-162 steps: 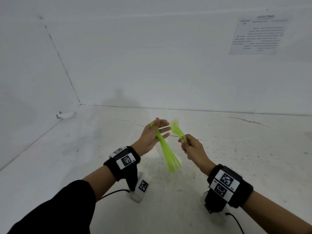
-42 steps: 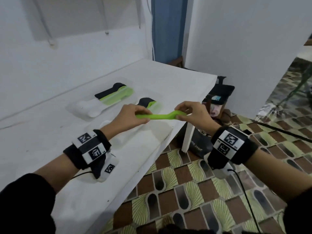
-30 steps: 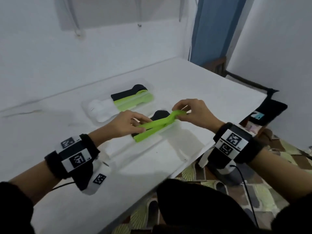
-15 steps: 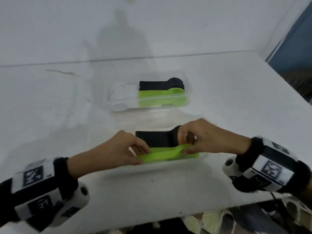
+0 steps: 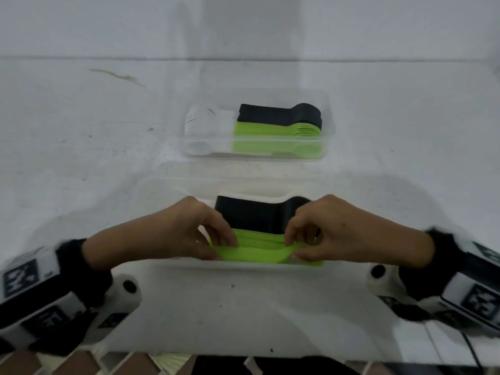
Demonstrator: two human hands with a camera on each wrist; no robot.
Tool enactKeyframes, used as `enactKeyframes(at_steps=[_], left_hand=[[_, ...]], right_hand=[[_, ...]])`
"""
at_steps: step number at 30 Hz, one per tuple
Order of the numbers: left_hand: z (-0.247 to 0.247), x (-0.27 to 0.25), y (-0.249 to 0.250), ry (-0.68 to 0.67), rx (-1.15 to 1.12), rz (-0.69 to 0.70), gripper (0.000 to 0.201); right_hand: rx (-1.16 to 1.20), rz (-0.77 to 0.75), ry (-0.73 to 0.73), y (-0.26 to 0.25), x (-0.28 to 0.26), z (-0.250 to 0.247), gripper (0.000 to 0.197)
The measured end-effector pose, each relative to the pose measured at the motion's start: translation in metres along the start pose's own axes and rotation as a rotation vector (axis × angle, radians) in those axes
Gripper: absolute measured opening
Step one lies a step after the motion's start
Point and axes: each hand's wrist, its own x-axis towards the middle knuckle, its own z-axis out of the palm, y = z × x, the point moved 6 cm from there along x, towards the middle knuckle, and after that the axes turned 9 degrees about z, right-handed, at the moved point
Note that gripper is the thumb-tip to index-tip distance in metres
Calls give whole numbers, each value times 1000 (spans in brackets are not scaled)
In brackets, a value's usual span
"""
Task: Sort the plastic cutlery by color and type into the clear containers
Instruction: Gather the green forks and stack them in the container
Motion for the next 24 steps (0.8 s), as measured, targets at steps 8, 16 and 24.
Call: enactKeyframes(at_steps=[8,16,24], left_hand=[[6,5,-2,-17,53,3,30],[8,1,-4,140,171,68,23],[5,7,-5,119,162,49,28]], right_hand=[[-203,61,-65,1,8,7,16],[-216,132,-5,1,4,12,19],[-240,166,-42,2,9,13,19]])
